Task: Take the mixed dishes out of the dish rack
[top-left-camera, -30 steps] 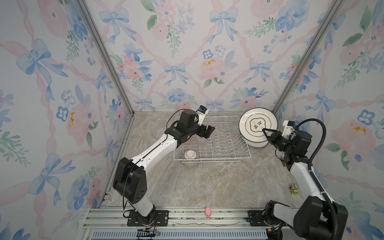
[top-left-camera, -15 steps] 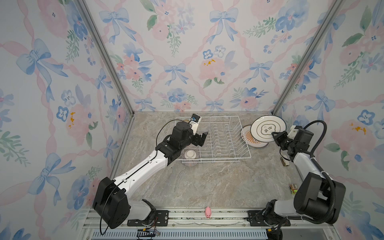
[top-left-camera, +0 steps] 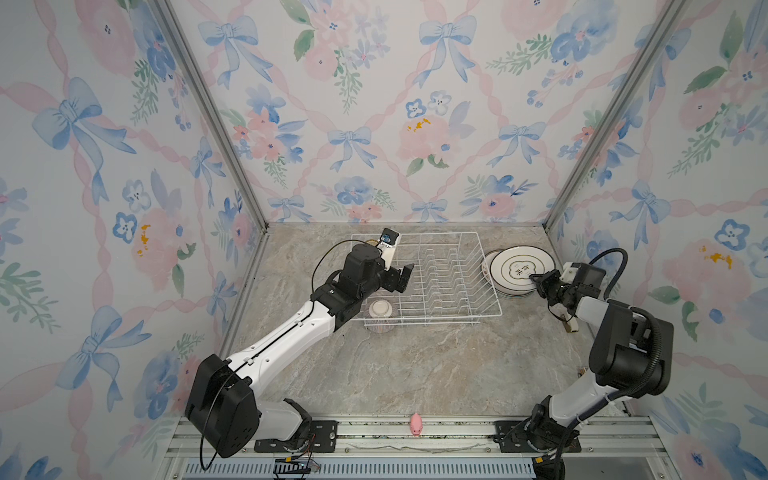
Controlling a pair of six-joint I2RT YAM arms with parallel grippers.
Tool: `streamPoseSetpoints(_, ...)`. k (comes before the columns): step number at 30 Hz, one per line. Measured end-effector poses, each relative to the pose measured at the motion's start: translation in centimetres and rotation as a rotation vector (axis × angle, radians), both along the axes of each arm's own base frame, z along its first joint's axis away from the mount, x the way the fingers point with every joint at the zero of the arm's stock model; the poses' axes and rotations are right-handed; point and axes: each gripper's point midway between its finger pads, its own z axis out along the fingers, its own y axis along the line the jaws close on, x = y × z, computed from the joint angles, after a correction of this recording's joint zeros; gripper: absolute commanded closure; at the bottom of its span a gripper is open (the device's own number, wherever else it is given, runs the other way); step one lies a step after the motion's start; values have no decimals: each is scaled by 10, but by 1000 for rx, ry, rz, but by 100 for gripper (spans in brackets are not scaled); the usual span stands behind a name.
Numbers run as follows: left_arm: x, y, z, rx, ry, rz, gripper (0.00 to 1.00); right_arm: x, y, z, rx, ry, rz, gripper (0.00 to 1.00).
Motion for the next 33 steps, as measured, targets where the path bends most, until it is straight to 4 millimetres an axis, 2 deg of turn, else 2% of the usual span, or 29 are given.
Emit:
streamPoseSetpoints(9,0,0,-1,2,3,0,2,14,8,-25,97,4,5,100)
streamPoseSetpoints(21,2,-2,-12,19,26,0,2,26,23,-15,86,-17,60,96)
streamPoseSetpoints(23,2,-1,-13,22,30,0,2,26,23,-14,77,-13,66,92)
streamPoseSetpoints(26,2,-1,-14,27,32,-1,2,26,23,-14,74,-5,72,76)
streamPoseSetpoints(33,1,-1,-15,34,36,-3,2,17,25,-28,42,70,93,65)
